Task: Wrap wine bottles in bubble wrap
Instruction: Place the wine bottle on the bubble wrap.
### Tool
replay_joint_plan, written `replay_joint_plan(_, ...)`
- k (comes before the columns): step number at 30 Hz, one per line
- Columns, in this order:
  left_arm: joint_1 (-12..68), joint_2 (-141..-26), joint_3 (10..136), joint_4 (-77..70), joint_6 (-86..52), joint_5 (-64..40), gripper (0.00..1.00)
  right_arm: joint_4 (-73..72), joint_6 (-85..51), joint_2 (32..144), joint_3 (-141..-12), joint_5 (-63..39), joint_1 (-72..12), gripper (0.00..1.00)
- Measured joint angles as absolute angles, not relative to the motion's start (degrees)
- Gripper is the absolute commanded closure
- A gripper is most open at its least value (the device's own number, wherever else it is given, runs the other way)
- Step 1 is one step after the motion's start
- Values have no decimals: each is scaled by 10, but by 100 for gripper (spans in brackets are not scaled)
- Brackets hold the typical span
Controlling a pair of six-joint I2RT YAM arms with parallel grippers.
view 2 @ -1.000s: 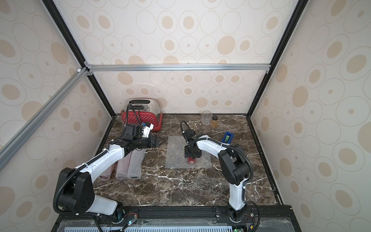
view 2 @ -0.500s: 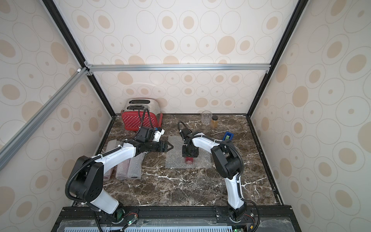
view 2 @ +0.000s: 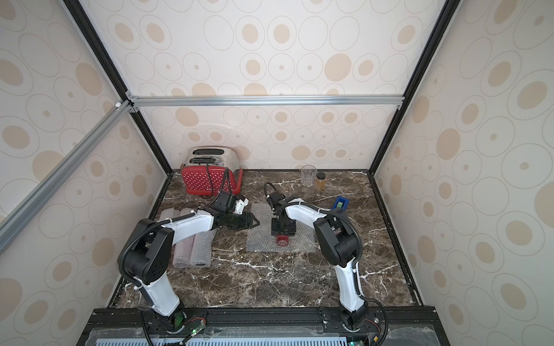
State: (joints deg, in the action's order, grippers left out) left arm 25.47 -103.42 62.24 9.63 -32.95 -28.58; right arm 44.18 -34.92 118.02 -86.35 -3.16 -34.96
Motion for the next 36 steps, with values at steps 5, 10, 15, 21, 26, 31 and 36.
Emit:
replay_joint_plan(5, 259, -1063, 637, 102, -333, -273, 63, 439, -356, 1180, -866, -32, -354, 35)
replay_joint_plan(10, 261, -1080, 639, 104, -338, -266, 68, 432, -369, 1179, -866, -34, -354, 37)
replay_joint_plan(15, 265, -1086, 639, 104, -341, -264, 72, 428, -382, 1174, -864, -33, -354, 58)
replay_joint_plan(21, 266, -1087, 637, 103, -344, -256, 76, 428, -397, 1173, -864, -34, -353, 63)
replay_joint_plan(26, 267, -1087, 631, 102, -345, -252, 78, 426, -409, 1163, -855, -32, -353, 64)
replay_joint_plan(31, 268, -1087, 630, 100, -346, -250, 78, 425, -424, 1142, -840, -32, -353, 65)
replay_joint_plan(36, 268, -1087, 629, 99, -347, -248, 79, 413, -436, 1135, -831, -32, -353, 64)
